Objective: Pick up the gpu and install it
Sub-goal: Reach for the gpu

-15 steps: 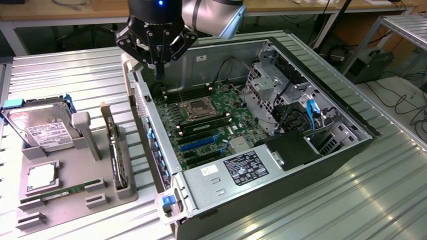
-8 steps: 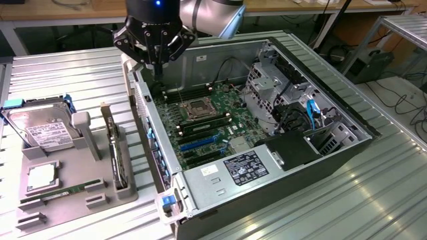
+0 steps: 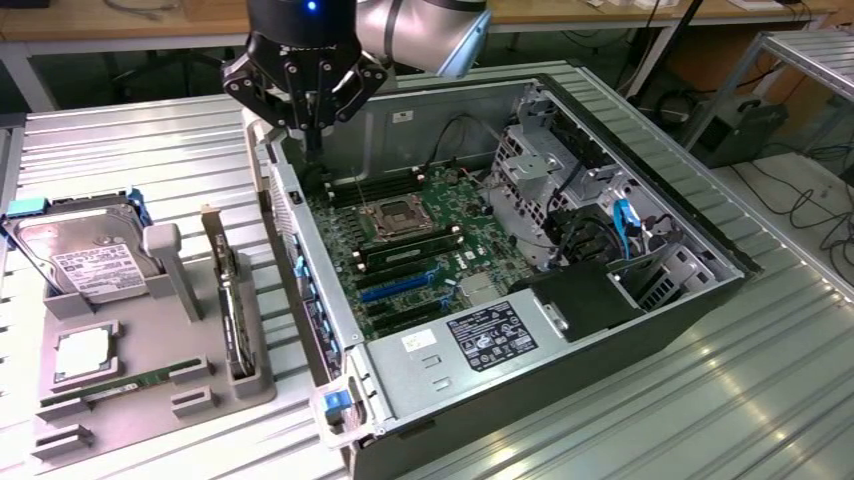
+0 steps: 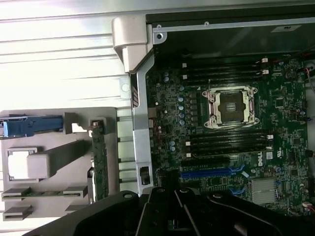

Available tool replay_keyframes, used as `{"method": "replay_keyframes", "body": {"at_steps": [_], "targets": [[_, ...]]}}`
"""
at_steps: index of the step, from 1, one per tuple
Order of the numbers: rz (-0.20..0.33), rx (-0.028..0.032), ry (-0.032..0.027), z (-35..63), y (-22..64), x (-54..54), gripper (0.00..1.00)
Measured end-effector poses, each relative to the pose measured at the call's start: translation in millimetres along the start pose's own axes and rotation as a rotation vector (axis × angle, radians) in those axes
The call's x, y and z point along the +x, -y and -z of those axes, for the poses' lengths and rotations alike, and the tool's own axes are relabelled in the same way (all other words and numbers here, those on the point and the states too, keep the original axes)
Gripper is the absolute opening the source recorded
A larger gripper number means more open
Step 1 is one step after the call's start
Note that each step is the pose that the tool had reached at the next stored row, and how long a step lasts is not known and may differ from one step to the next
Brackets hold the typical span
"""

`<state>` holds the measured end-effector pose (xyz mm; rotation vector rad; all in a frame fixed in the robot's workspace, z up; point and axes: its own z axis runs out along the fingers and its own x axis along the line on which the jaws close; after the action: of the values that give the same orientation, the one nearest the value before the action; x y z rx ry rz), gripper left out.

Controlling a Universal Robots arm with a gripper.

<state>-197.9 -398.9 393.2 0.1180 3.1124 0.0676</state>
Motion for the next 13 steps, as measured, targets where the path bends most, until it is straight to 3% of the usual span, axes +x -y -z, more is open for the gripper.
{"method": "replay_keyframes", "body": {"at_steps": [13], "targets": [[0.0, 0.0, 0.0, 0.1, 0.3, 3.5, 0.11]]}}
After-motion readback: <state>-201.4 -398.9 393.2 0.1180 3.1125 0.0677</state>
